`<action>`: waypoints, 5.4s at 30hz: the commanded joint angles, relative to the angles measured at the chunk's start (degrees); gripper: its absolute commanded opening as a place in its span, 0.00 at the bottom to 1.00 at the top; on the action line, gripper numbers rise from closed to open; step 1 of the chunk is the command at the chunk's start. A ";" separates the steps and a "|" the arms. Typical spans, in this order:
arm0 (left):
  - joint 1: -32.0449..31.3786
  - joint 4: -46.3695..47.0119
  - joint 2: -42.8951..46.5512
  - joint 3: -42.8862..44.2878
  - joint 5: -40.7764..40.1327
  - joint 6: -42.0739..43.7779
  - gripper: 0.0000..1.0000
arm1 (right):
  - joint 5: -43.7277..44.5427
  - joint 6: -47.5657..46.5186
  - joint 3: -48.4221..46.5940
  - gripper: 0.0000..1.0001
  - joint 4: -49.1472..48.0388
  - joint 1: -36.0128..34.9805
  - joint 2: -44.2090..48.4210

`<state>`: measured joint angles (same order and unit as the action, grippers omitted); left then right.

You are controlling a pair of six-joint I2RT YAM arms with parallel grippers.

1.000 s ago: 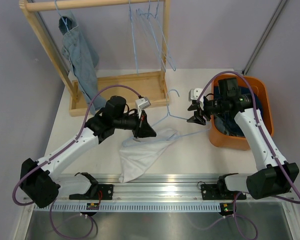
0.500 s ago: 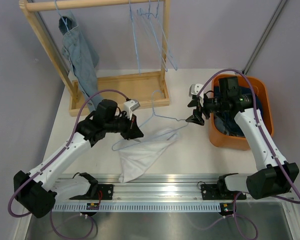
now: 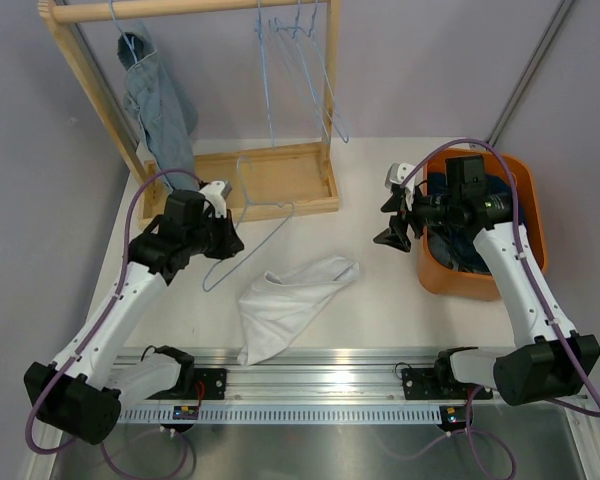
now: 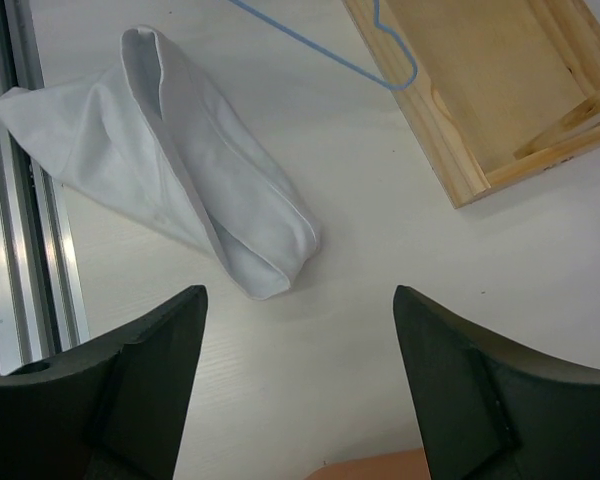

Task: Remove the skirt from the hanger
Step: Place the hanger at the clothesline, then pick up the skirt at the corner of the board, then place the skirt in the bin.

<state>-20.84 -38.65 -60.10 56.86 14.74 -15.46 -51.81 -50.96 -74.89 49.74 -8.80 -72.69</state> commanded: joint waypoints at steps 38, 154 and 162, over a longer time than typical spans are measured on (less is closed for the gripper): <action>1.06 22.22 -31.03 52.38 -30.74 11.60 0.00 | 8.30 0.24 13.72 0.99 -6.48 -19.06 -4.13; 3.88 11.23 20.90 -3.25 -27.49 2.90 0.99 | -7.51 40.41 -35.93 0.00 -22.84 46.93 -6.85; 3.97 11.23 19.84 -2.28 -28.01 3.86 0.99 | -6.55 37.43 -35.85 0.02 -19.33 53.27 -9.84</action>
<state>-17.17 -30.28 -39.81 53.84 -11.79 -12.88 -58.08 -12.78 -108.97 29.91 43.16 -81.91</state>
